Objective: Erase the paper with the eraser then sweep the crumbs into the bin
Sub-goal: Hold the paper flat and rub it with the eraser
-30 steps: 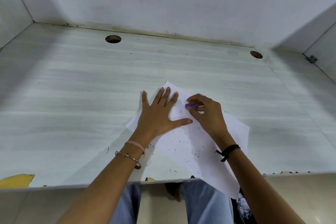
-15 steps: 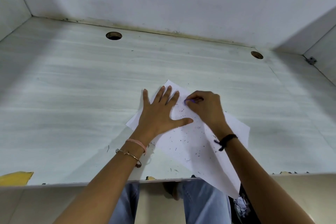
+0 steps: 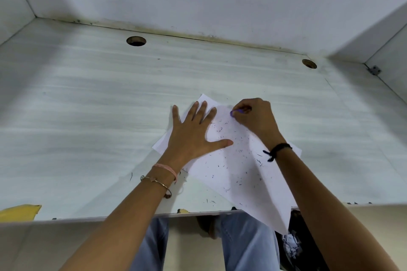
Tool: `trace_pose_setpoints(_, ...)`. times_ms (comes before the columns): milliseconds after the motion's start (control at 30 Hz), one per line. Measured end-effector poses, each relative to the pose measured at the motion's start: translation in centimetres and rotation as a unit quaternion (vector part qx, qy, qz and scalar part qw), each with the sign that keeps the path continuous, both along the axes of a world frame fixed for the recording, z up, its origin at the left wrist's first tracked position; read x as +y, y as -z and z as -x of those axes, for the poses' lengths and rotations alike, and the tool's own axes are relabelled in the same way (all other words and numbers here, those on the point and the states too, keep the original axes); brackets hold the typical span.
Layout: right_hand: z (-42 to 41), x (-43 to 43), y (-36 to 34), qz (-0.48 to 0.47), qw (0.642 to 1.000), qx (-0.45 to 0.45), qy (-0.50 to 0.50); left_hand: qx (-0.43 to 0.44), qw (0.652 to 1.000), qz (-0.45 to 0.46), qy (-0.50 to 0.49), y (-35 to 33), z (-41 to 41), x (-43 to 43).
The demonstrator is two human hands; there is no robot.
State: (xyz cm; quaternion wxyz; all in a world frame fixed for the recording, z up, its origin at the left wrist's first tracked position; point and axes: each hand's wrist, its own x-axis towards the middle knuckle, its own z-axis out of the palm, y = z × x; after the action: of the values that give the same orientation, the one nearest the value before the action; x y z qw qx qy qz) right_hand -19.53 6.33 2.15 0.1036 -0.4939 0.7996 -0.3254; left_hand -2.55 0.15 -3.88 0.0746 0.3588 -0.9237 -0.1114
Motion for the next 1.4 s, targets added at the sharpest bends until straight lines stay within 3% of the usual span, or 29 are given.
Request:
trace_pose_setpoints(200,-3.6,0.6,0.3,-0.039,0.994,0.032,-0.096,-0.003,1.000,0.025,0.001,0.3,0.1,-0.1)
trace_pose_setpoints(367,0.9,-0.3,-0.4,-0.025,1.000,-0.001,0.013,-0.002,1.000,0.003,-0.001,0.0,0.0,0.0)
trace_pose_setpoints(533,-3.0,0.5,0.2,-0.046,0.994,0.016,-0.094,-0.004,1.000,0.018,0.002,0.2,0.1,-0.1)
trace_pose_setpoints(700,1.2,-0.3,-0.5,-0.031,0.999,0.003,0.013,-0.001,1.000,0.002,0.000,0.1,0.0,0.0)
trace_pose_setpoints(867,-4.1,0.9,0.1,-0.050,0.992,0.022,-0.118,0.002,1.000,0.028,-0.001,0.4,0.1,-0.1)
trace_pose_setpoints(1067,0.6,-0.3,-0.5,-0.023,1.000,0.001,0.000,-0.004,1.000,0.003,0.001,0.1,0.1,-0.1)
trace_pose_setpoints(1233,-4.0,0.7,0.3,-0.051,0.992,0.020,-0.116,-0.001,1.000,0.026,0.001,0.4,0.1,-0.2)
trace_pose_setpoints(1400,1.0,-0.5,-0.3,-0.025,0.999,-0.010,0.018,-0.001,1.000,0.000,0.000,0.1,0.0,0.0)
